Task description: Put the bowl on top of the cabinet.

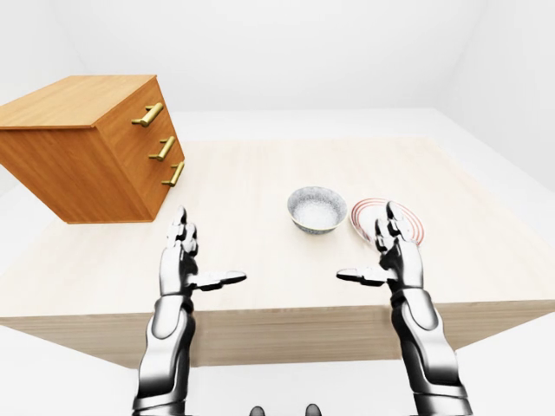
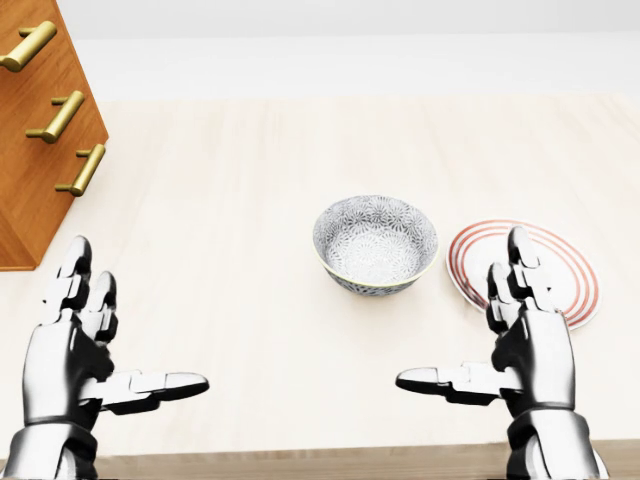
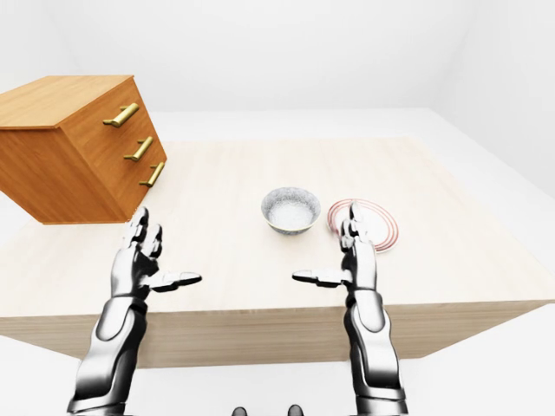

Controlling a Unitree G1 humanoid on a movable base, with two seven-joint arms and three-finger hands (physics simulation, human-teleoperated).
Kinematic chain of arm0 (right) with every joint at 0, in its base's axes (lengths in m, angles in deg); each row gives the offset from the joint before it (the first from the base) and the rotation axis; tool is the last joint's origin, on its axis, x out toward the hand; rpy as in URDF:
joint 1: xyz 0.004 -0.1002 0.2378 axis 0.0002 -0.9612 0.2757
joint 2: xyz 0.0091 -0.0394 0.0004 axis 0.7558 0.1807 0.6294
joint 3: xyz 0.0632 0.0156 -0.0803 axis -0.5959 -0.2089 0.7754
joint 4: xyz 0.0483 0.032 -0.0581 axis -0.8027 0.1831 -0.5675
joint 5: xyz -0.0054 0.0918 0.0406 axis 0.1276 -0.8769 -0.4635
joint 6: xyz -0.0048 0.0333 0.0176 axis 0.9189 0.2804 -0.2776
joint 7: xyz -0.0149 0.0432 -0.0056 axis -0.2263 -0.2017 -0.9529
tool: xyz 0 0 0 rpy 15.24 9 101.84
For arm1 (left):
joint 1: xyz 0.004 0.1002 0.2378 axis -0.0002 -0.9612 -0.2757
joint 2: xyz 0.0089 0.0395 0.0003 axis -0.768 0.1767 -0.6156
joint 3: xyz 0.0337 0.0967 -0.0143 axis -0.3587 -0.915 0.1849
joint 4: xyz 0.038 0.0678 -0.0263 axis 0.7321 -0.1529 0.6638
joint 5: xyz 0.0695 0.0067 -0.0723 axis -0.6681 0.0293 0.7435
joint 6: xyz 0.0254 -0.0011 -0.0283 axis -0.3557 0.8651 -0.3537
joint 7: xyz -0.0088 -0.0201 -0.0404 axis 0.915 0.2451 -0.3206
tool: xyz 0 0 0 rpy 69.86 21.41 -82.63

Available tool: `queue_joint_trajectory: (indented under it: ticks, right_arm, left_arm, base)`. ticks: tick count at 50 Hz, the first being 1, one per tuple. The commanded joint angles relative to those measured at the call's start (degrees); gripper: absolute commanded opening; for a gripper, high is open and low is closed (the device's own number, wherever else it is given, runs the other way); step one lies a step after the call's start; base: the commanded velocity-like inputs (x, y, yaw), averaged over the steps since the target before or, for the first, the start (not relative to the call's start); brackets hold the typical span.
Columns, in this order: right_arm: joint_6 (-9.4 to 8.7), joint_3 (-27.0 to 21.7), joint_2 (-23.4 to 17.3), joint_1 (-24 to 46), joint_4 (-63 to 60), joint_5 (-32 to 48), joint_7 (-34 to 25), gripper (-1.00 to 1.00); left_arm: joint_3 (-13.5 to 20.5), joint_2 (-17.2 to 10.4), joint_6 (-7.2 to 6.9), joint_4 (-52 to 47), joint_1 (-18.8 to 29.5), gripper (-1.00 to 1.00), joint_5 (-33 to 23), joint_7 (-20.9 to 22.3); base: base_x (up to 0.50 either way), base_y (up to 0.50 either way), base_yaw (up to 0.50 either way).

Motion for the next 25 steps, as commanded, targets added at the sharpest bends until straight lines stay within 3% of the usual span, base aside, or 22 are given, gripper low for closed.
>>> queue_joint_trajectory:
  ticks: [1,6,25]
  right_arm:
    - [0.0,-34.79,-19.37,2.49,-38.92,-18.7,3.78,1.0]
    - [0.0,-36.35,-16.8,4.27,-39.63,-15.21,0.13,1.0]
    - [0.0,-36.79,-16.0,5.68,-40.69,-13.81,-1.9,1.0]
  left_arm:
    - [32.22,-13.33,-0.53,-29.81,1.76,1.0,21.6,-5.77]
    - [33.02,-12.85,-0.53,-29.7,2.25,1.0,21.53,-5.19]
    - [33.25,-12.9,-0.53,-29.65,2.41,1.0,22.17,-5.45]
  base:
    - [0.0,0.0,0.0]
    - [0.0,0.0,0.0]
    - [0.0,0.0,0.0]
